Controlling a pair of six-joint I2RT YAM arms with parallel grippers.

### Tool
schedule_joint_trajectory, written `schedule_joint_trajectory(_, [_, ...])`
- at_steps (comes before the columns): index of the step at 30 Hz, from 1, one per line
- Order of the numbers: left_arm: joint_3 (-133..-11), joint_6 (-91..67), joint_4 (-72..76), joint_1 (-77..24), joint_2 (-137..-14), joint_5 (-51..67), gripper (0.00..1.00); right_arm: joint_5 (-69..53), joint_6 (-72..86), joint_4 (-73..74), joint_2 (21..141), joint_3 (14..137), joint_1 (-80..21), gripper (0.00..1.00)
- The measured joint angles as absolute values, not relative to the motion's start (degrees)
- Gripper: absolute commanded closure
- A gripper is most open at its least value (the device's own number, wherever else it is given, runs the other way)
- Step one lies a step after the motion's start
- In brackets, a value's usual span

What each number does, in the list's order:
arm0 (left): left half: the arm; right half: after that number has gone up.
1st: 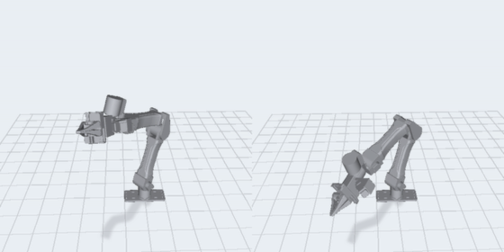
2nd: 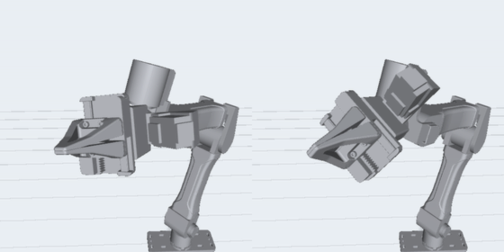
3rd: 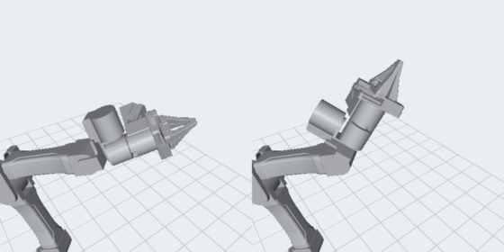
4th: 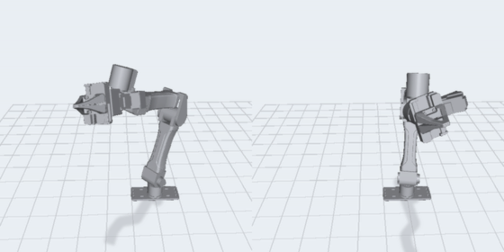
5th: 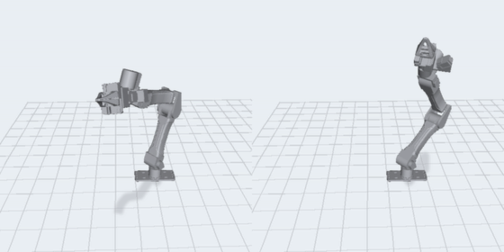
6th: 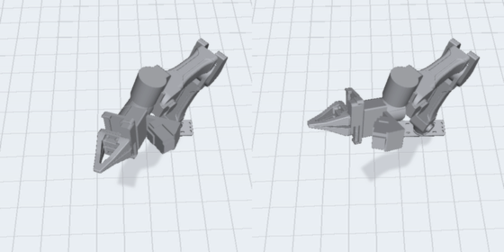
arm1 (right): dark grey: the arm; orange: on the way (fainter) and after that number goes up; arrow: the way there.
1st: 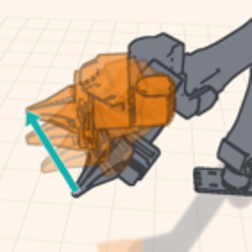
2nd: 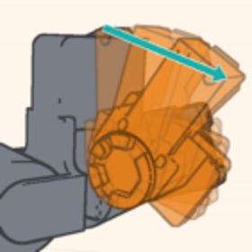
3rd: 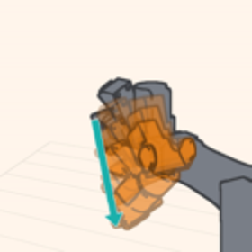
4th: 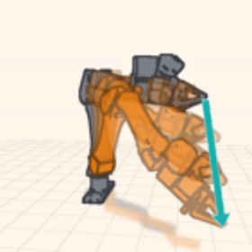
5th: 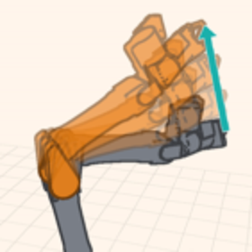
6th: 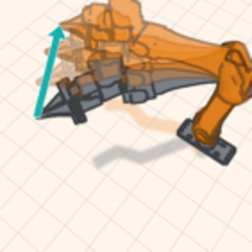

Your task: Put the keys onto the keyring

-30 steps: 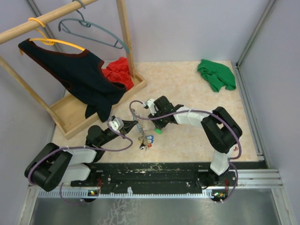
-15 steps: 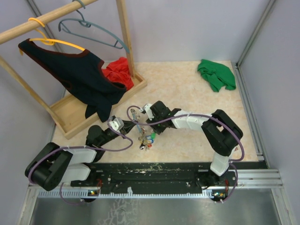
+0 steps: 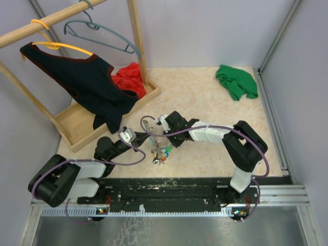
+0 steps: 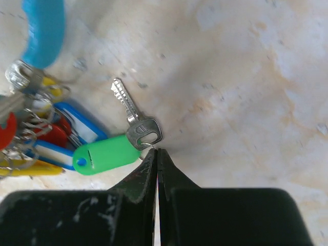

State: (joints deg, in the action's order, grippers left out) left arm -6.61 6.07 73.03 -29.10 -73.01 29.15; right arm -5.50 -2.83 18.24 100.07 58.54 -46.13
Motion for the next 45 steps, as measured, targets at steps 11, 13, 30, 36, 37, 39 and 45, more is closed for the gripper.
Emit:
schedule_joint_trajectory(11, [-6.61,6.07,73.08,-29.1,-73.03,29.15,1.0,10.76,-3.44,29.91,91.85,58.57,-46.13,1.0])
schedule_joint_trajectory(13, [-6.61,6.07,73.08,-29.1,-73.03,29.15,1.0,13.89,-3.44,31.64,91.39,58.59,-46.13,1.0])
schedule_joint_trajectory(30, [-6.61,6.11,73.23,-29.1,-73.1,29.39,1.0,27.11,-7.6,41.52,94.0,65.06,-46.72,1.0])
schedule_joint_trajectory(36, [-6.61,6.22,73.23,-29.1,-73.1,29.39,1.0,27.62,-8.93,40.01,105.12,71.88,-46.98,1.0])
schedule_joint_trajectory(37, [-6.61,6.24,73.23,-29.1,-73.08,29.39,1.0,27.62,-8.95,39.81,106.45,72.73,-47.07,1.0])
schedule_joint_trajectory(39, [-6.59,6.26,73.23,-29.1,-73.1,29.41,1.0,27.55,-8.95,39.68,109.23,74.81,-47.33,1.0])
schedule_joint_trajectory(45, [-6.61,6.26,73.23,-29.1,-73.1,29.41,1.0,26.22,-8.88,38.85,112.46,77.47,-47.83,0.84])
